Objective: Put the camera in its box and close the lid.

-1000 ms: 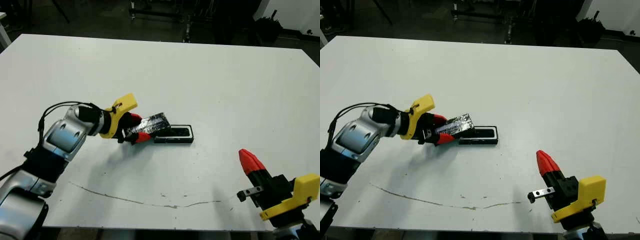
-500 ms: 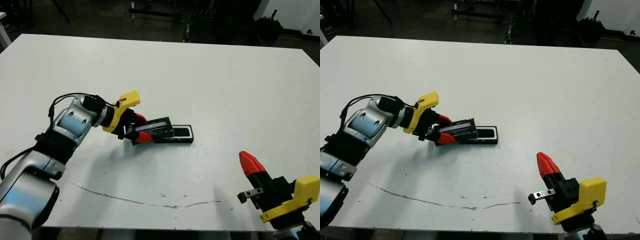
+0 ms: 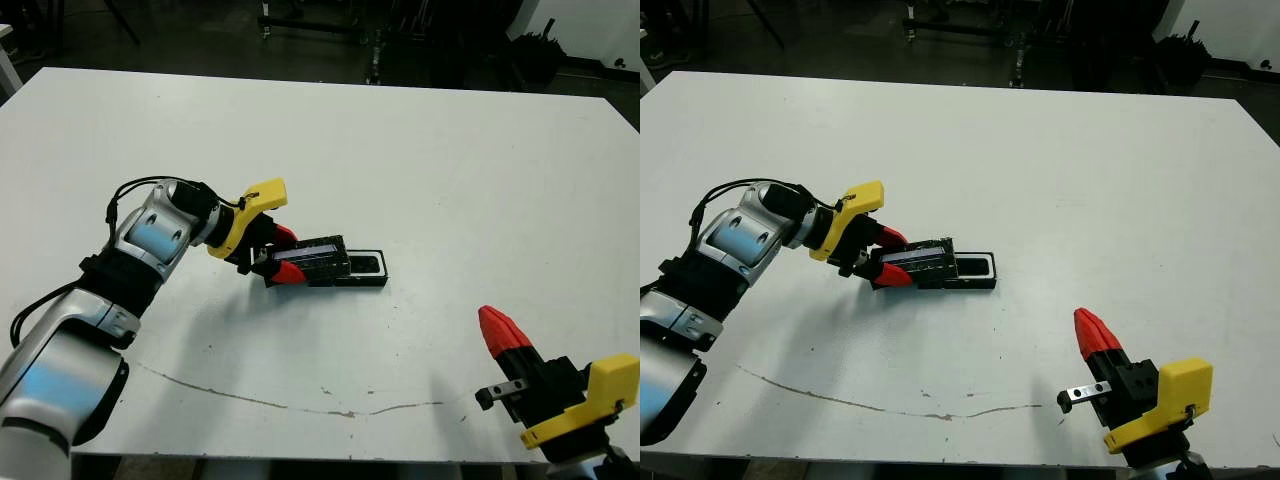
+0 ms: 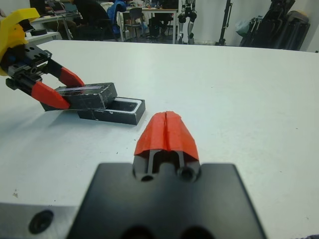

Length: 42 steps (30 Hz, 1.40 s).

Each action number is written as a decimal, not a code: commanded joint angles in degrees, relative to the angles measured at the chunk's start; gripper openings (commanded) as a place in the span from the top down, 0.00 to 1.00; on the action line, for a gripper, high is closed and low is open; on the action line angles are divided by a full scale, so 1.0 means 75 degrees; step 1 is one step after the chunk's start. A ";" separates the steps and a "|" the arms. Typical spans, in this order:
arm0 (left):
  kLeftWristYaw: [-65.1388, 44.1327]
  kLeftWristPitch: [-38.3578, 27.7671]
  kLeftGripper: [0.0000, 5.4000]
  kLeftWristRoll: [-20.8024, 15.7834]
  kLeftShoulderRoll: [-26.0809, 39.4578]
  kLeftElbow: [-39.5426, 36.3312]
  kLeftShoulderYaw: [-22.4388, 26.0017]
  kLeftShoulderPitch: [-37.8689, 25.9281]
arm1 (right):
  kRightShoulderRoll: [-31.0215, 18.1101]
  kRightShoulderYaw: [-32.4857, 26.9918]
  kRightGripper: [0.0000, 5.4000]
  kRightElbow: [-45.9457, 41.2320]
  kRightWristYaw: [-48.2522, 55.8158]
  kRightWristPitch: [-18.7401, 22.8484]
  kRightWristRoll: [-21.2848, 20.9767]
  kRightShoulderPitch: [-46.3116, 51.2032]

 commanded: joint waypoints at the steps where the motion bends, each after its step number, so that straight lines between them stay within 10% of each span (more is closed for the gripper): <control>1: 0.0263 0.0229 0.42 0.0244 -0.0177 -0.0161 -0.0150 0.0191 | -0.0046 -0.0039 1.00 0.0042 0.0024 -0.0162 -0.0092 0.0056; 42: 0.0350 -0.1401 0.42 0.0625 -0.1847 0.2095 -0.0108 -0.0449 | -0.0349 -0.0542 1.00 0.0268 0.0131 0.0029 0.0162 -0.0299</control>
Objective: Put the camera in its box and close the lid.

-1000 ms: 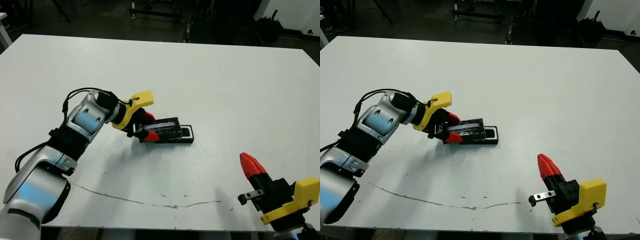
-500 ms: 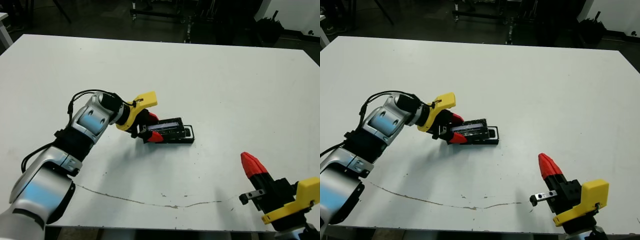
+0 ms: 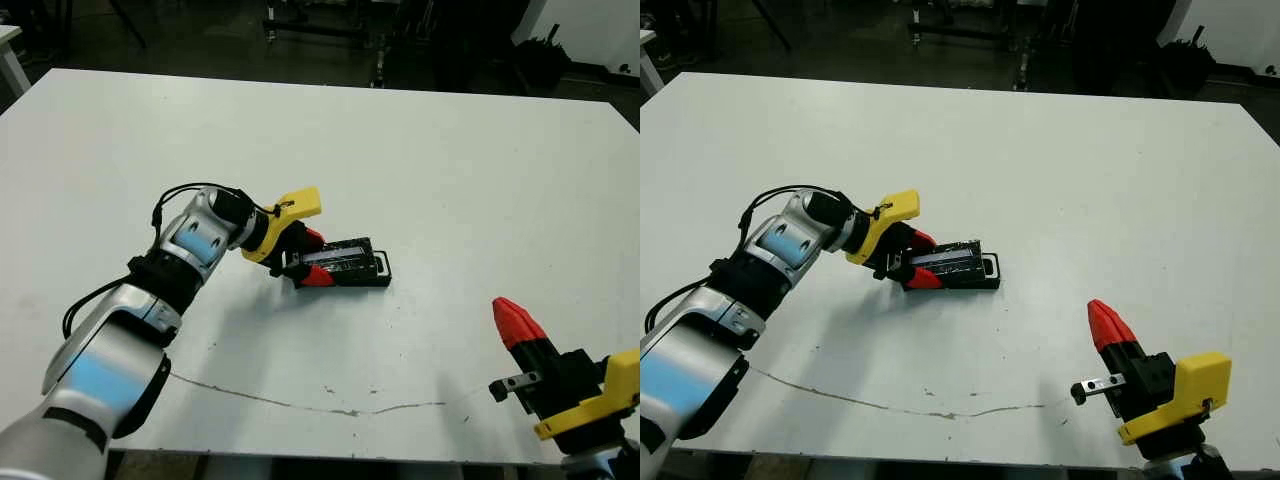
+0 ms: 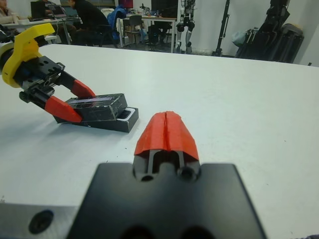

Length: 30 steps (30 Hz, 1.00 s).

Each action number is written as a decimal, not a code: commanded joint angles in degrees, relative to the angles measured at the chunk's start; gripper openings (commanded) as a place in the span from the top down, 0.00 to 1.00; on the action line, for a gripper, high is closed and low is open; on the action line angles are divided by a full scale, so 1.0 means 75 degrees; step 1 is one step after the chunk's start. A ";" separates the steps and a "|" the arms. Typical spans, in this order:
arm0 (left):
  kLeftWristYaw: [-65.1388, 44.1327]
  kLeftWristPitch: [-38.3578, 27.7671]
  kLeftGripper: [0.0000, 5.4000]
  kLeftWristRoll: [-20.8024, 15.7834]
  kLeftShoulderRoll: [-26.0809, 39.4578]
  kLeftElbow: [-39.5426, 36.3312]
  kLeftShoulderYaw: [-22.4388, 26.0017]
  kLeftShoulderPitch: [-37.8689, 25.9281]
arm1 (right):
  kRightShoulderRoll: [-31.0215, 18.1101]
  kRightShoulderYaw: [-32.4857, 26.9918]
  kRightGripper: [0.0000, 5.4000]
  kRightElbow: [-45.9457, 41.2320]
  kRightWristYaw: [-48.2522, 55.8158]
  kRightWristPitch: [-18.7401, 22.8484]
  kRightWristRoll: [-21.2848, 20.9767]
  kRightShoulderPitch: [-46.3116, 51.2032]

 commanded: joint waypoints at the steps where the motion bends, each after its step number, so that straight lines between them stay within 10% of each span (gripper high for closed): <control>1: 0.0117 -0.0285 0.42 0.0140 -0.0540 0.0330 -0.0102 0.0013 | -0.0127 -0.0084 1.00 0.0014 -0.0022 0.0152 -0.0045 0.0005; 30: 0.0524 -0.0203 0.42 0.1014 -0.1213 0.0201 -0.0545 0.0046 | -0.0018 0.0047 1.00 0.0010 -0.0066 0.0017 -0.0032 0.0190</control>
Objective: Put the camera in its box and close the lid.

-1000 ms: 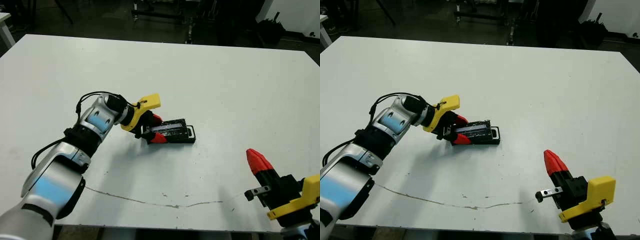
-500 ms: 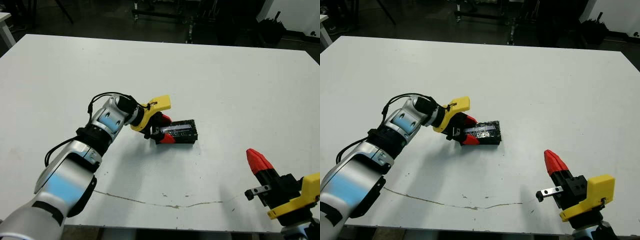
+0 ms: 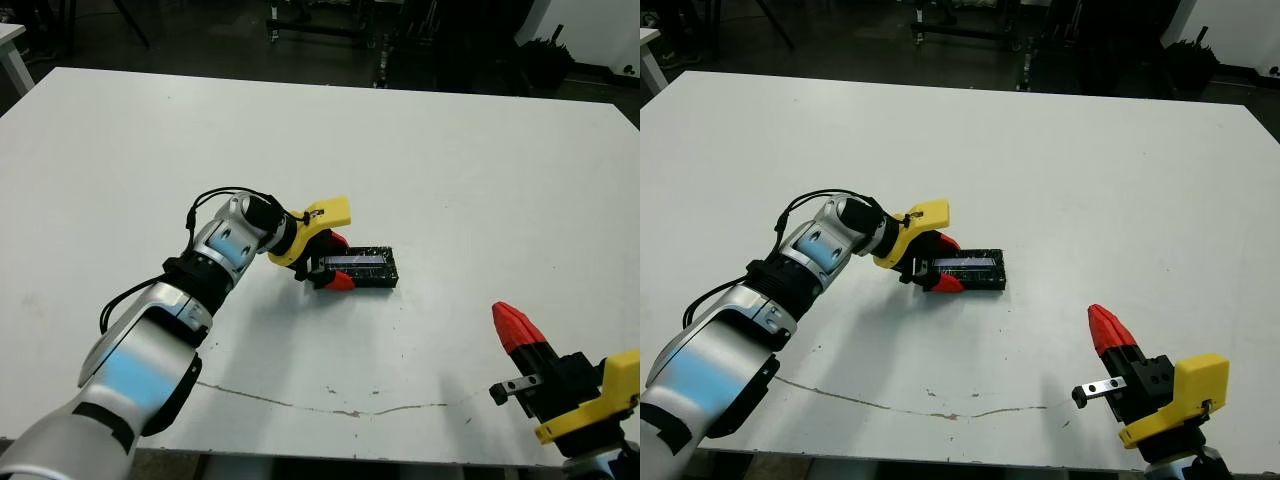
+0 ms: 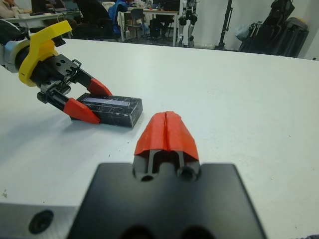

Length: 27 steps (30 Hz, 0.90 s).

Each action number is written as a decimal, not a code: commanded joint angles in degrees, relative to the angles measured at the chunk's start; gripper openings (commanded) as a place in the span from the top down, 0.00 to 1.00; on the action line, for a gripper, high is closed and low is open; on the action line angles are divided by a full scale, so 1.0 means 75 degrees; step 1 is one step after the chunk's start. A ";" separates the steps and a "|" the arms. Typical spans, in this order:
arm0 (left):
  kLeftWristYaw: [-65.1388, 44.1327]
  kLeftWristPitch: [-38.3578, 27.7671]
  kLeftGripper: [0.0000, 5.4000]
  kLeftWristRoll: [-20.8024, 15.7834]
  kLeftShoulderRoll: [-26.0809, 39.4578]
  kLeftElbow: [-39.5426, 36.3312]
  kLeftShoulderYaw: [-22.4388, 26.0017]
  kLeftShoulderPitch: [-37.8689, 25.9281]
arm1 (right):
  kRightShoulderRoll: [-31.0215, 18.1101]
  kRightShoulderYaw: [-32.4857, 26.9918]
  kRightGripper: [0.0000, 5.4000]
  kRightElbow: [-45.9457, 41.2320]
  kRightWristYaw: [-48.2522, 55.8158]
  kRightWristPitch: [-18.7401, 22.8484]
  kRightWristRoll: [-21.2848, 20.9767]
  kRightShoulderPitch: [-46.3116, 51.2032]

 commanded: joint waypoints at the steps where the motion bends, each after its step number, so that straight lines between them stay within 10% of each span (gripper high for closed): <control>1: 0.0090 0.0246 0.42 0.0234 -0.0438 -0.0060 -0.0376 0.0191 | 0.0033 -0.0013 1.00 0.0025 -0.0007 -0.0033 0.0004 0.0044; 7: 0.0288 0.1091 0.42 0.0220 -0.0397 -0.0288 -0.0274 0.0289 | 0.0067 0.0014 1.00 0.0025 -0.0007 -0.0022 -0.0024 0.0058; 17: 0.0716 0.0816 0.15 0.0233 0.0312 -0.1471 -0.0198 0.1195 | 0.0129 0.0093 1.00 -0.0059 0.0000 -0.0034 0.0027 0.0178; 27: 0.0360 0.1316 0.00 -0.0651 0.1190 -0.2938 0.0402 0.2006 | 0.0210 0.0221 1.00 0.0004 -0.0011 -0.0163 -0.0065 0.0138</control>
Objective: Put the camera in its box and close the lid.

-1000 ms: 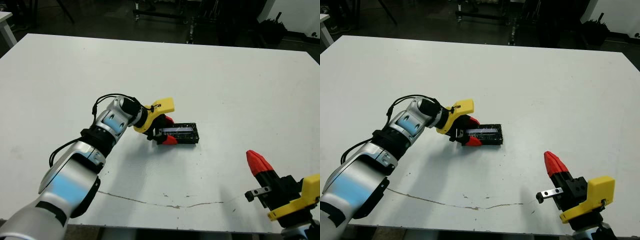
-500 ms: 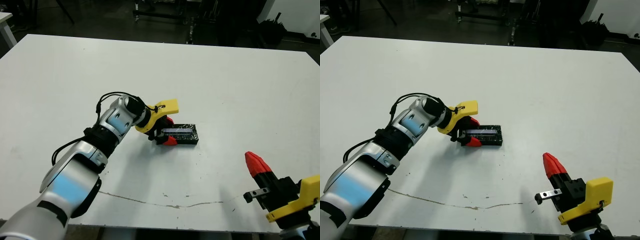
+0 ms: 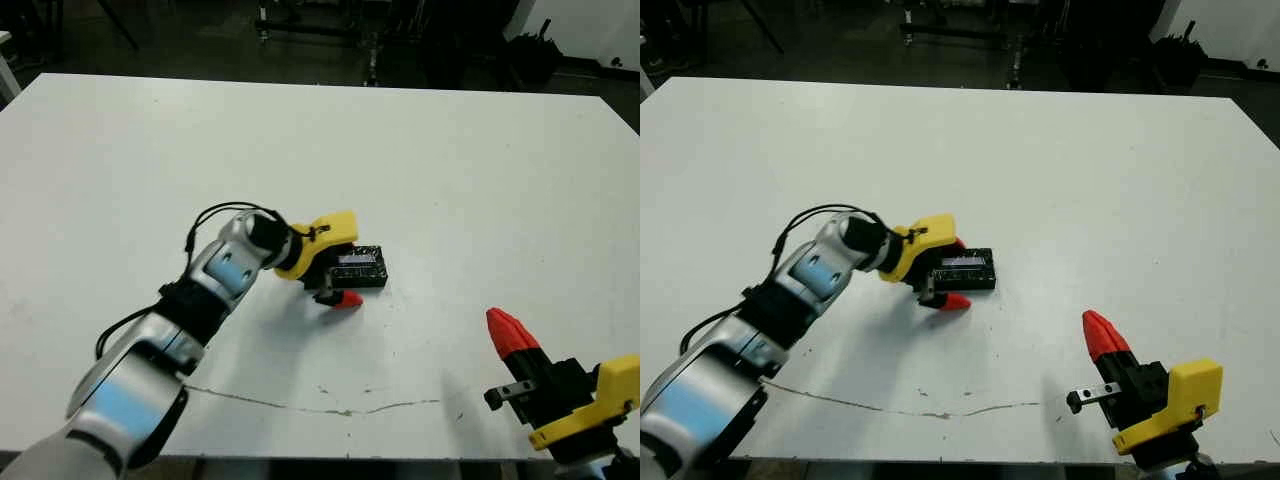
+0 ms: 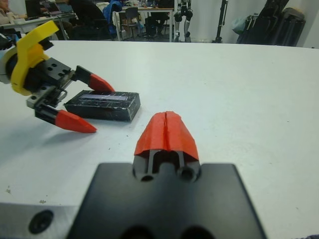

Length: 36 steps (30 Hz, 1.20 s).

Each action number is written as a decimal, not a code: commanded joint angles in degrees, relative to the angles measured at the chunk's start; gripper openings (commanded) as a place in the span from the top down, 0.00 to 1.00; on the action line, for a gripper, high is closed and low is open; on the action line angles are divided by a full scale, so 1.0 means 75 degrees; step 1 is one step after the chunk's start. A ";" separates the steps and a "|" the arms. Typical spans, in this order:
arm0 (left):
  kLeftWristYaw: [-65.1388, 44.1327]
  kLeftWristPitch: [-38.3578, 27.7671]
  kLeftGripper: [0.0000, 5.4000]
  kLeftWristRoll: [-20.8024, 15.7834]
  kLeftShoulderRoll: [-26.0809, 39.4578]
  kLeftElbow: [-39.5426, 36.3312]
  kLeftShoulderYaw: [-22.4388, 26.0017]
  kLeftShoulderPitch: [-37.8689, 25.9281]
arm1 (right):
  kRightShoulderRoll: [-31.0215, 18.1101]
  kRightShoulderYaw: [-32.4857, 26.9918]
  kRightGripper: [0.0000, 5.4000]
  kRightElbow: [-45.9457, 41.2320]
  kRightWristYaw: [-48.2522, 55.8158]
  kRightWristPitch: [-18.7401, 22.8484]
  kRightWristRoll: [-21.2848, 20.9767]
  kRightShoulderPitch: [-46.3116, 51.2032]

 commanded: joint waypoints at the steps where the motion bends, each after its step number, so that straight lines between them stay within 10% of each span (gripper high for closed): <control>1: -0.0296 0.0354 0.00 -0.0284 0.0449 -0.0391 0.0159 0.0456 | 0.0022 -0.0006 1.00 0.0027 0.0012 -0.0153 -0.0042 -0.0005; 21: 0.0120 -0.0137 0.00 -0.1100 0.2677 -0.2205 0.1790 0.1851 | 0.0033 0.0074 1.00 0.0050 0.0042 -0.0267 -0.0124 0.0058; 36: 0.2075 0.1009 0.23 -0.3659 0.1388 -0.5096 0.3334 0.3210 | 0.0170 0.0248 1.00 0.0072 -0.0139 -0.0272 -0.0297 -0.0018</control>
